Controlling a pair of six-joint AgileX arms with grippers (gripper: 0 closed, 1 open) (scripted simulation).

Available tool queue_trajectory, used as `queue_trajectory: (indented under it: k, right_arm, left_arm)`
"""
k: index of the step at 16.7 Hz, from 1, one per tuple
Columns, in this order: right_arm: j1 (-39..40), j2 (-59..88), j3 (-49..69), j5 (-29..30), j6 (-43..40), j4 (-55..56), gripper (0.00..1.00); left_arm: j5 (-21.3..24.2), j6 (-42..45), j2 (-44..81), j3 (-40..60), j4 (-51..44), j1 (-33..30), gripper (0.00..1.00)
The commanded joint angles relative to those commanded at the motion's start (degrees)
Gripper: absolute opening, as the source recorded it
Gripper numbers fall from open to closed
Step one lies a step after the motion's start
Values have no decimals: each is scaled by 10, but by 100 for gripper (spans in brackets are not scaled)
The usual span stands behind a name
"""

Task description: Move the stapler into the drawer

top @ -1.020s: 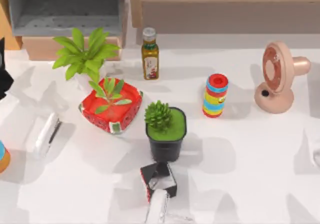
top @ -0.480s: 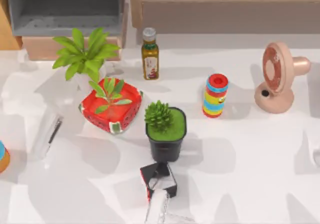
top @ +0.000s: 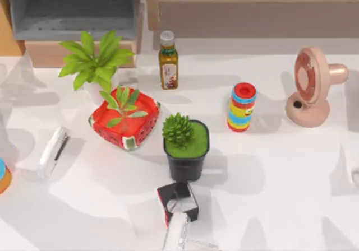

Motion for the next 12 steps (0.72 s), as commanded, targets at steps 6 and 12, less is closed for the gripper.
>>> queue_trajectory:
  k: [6,12]
  right_arm:
    - [0,0,0,0,0,0,100]
    - [0,0,0,0,0,0,100]
  left_arm:
    - [0,4,6,0,1,-1,100]
    - [-11,4,31,54,-25,-10,100]
